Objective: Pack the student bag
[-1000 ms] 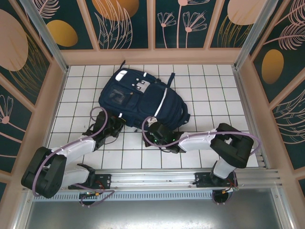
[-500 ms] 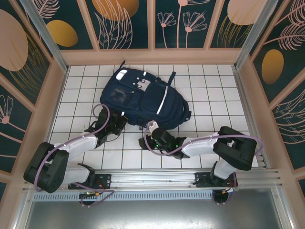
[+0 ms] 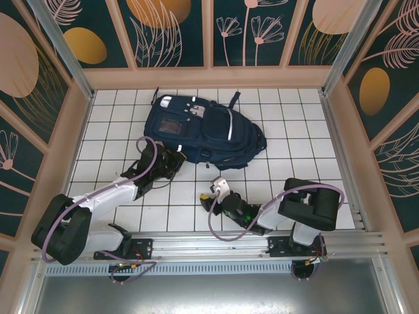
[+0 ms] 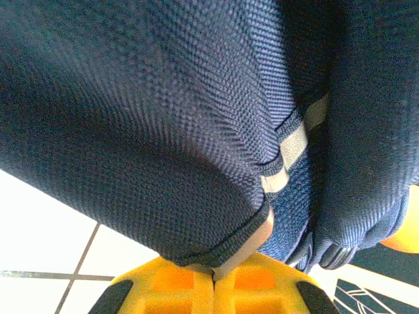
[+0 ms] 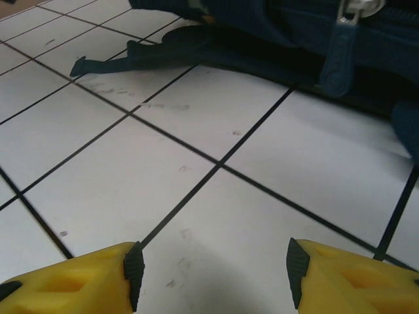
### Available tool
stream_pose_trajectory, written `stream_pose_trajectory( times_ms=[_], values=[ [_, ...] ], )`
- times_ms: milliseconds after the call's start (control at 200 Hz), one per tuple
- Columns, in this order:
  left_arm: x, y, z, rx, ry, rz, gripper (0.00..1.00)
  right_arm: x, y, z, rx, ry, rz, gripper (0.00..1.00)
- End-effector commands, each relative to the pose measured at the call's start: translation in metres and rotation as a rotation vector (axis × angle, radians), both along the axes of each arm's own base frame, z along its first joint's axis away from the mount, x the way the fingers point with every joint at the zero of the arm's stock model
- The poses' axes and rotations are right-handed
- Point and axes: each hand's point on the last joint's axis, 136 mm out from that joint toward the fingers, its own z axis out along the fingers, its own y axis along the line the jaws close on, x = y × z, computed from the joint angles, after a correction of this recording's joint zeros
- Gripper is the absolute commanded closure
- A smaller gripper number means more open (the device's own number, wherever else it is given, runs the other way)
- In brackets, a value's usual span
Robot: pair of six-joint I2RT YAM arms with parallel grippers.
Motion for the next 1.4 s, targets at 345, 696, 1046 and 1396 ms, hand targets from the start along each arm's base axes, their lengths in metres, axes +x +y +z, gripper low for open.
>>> stream_pose_trajectory(
  times_ms=[345,696,1046,1396],
  values=[
    [0.009,-0.012,0.036,-0.105,-0.114,-0.015,1.00,0.053,0.010,0.034,0.110,-0.131,-0.041,0.40],
    [0.005,-0.013,0.028,-0.108,-0.101,-0.026,1.00,0.084,0.017,0.036,0.127,-0.143,-0.070,0.43],
    [0.003,-0.011,0.024,-0.105,-0.097,-0.025,1.00,0.088,0.025,0.044,0.181,-0.125,-0.005,0.74],
    [0.003,-0.007,0.019,-0.084,-0.095,-0.012,1.00,0.073,0.018,0.047,0.195,-0.100,0.032,1.00]
  ],
)
